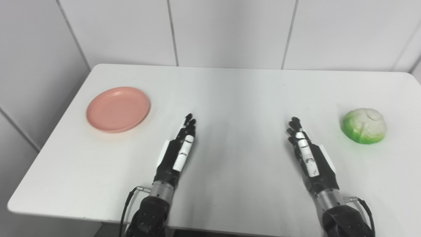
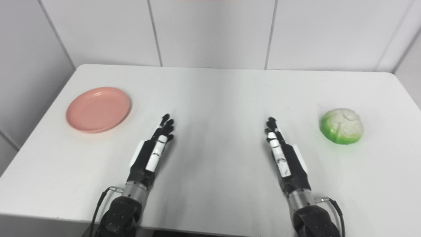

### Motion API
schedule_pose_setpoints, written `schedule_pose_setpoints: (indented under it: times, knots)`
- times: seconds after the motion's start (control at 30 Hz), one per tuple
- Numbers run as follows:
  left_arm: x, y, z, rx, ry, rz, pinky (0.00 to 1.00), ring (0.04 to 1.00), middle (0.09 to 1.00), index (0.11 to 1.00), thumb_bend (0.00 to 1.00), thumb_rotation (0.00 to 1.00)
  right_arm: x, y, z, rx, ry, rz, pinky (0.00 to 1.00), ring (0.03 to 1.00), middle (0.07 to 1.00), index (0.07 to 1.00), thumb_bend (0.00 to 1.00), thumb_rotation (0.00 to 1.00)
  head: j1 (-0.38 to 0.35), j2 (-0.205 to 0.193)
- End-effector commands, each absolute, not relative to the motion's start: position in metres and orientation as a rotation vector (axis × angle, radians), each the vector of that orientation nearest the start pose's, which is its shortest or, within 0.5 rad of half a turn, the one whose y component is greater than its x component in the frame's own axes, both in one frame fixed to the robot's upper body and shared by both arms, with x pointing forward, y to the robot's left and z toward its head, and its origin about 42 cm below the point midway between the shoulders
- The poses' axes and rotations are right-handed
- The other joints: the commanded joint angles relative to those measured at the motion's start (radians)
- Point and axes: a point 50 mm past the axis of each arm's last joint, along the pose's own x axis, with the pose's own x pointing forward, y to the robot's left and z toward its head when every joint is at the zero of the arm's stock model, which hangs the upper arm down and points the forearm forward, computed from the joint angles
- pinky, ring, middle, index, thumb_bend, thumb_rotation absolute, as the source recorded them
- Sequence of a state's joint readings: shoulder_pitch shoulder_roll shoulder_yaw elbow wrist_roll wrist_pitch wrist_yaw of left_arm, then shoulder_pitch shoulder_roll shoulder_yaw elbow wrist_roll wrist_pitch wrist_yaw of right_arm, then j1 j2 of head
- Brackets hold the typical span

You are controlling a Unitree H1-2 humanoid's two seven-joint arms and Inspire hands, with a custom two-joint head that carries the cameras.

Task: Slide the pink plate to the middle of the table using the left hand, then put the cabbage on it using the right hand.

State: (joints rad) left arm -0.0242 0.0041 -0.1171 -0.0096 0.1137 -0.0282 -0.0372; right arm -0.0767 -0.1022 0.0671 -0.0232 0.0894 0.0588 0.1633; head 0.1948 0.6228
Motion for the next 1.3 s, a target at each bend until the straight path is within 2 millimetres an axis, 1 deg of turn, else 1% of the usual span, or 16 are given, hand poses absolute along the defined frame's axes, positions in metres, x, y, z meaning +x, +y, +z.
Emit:
schedule_pose_setpoints:
  times: [0.0, 0.03, 0.07, 0.1, 0.17, 0.27, 0.47, 0.53, 0.73, 0.9, 0.97, 1.07, 1.17, 1.27]
  knots:
    - [0.286, 0.163, 0.087, 0.116, -0.017, -0.171, 0.95, 0.974, 0.979, 0.97, 0.43, 1.0, 0.312, -0.212, 0.122, -0.019, -0.05, 0.273, 1.0, 1.0, 1.0, 1.0, 0.17, 1.0, 0.046, -0.02]
    - [0.287, 0.16, 0.084, 0.113, -0.012, -0.168, 0.96, 0.975, 0.979, 0.97, 0.43, 1.0, 0.312, -0.214, 0.121, -0.019, -0.05, 0.271, 1.0, 1.0, 1.0, 1.0, 0.17, 1.0, 0.077, -0.036]
    - [0.287, 0.158, 0.083, 0.11, -0.008, -0.166, 0.97, 0.975, 0.977, 0.968, 0.44, 1.0, 0.312, -0.216, 0.12, -0.019, -0.051, 0.268, 1.0, 1.0, 1.0, 1.0, 0.16, 1.0, 0.077, -0.036]
    - [0.288, 0.156, 0.079, 0.108, -0.006, -0.165, 0.97, 0.976, 0.977, 0.967, 0.44, 1.0, 0.312, -0.218, 0.119, -0.019, -0.052, 0.268, 1.0, 1.0, 1.0, 1.0, 0.16, 1.0, 0.1, -0.054]
    - [0.29, 0.152, 0.073, 0.108, -0.004, -0.163, 0.97, 0.973, 0.97, 0.966, 0.46, 1.0, 0.313, -0.221, 0.118, -0.02, -0.056, 0.268, 1.0, 1.0, 1.0, 1.0, 0.16, 1.0, 0.114, -0.065]
    - [0.292, 0.149, 0.068, 0.11, -0.006, -0.158, 0.96, 0.97, 0.966, 0.96, 0.46, 1.0, 0.312, -0.223, 0.117, -0.021, -0.056, 0.27, 1.0, 1.0, 1.0, 1.0, 0.14, 1.0, 0.128, -0.08]
    - [0.293, 0.147, 0.062, 0.103, -0.007, -0.166, 0.96, 0.974, 0.971, 0.962, 0.46, 1.0, 0.311, -0.223, 0.118, -0.014, -0.055, 0.272, 1.0, 1.0, 1.0, 1.0, 0.12, 1.0, 0.141, -0.096]
    - [0.294, 0.146, 0.061, 0.097, -0.004, -0.168, 0.95, 0.973, 0.975, 0.959, 0.47, 1.0, 0.311, -0.222, 0.118, -0.012, -0.054, 0.274, 1.0, 1.0, 1.0, 1.0, 0.11, 1.0, 0.142, -0.1]
    - [0.294, 0.146, 0.058, 0.093, 0.001, -0.166, 0.94, 0.969, 0.973, 0.955, 0.48, 1.0, 0.311, -0.222, 0.119, -0.011, -0.049, 0.276, 1.0, 1.0, 1.0, 1.0, 0.1, 1.0, 0.146, -0.102]
    - [0.294, 0.147, 0.06, 0.09, -0.001, -0.16, 0.93, 0.963, 0.968, 0.949, 0.5, 1.0, 0.31, -0.22, 0.121, -0.01, -0.055, 0.276, 1.0, 1.0, 1.0, 1.0, 0.07, 1.0, 0.143, -0.098]
    - [0.293, 0.148, 0.063, 0.095, 0.001, -0.161, 0.94, 0.966, 0.968, 0.951, 0.5, 1.0, 0.309, -0.219, 0.122, -0.006, -0.053, 0.276, 1.0, 1.0, 1.0, 1.0, 0.07, 1.0, 0.142, -0.094]
    - [0.291, 0.149, 0.068, 0.1, 0.002, -0.161, 0.96, 0.972, 0.972, 0.962, 0.48, 1.0, 0.308, -0.219, 0.123, 0.0, -0.05, 0.275, 1.0, 1.0, 1.0, 1.0, 0.07, 1.0, 0.143, -0.089]
    - [0.29, 0.149, 0.076, 0.097, -0.002, -0.169, 0.97, 0.977, 0.976, 0.969, 0.46, 1.0, 0.307, -0.218, 0.124, 0.005, -0.05, 0.27, 1.0, 1.0, 1.0, 1.0, 0.08, 1.0, 0.142, -0.083]
    - [0.291, 0.15, 0.09, 0.096, -0.009, -0.175, 0.99, 0.985, 0.978, 0.972, 0.45, 1.0, 0.307, -0.217, 0.126, 0.008, -0.049, 0.276, 1.0, 1.0, 1.0, 1.0, 0.08, 1.0, 0.14, -0.078]
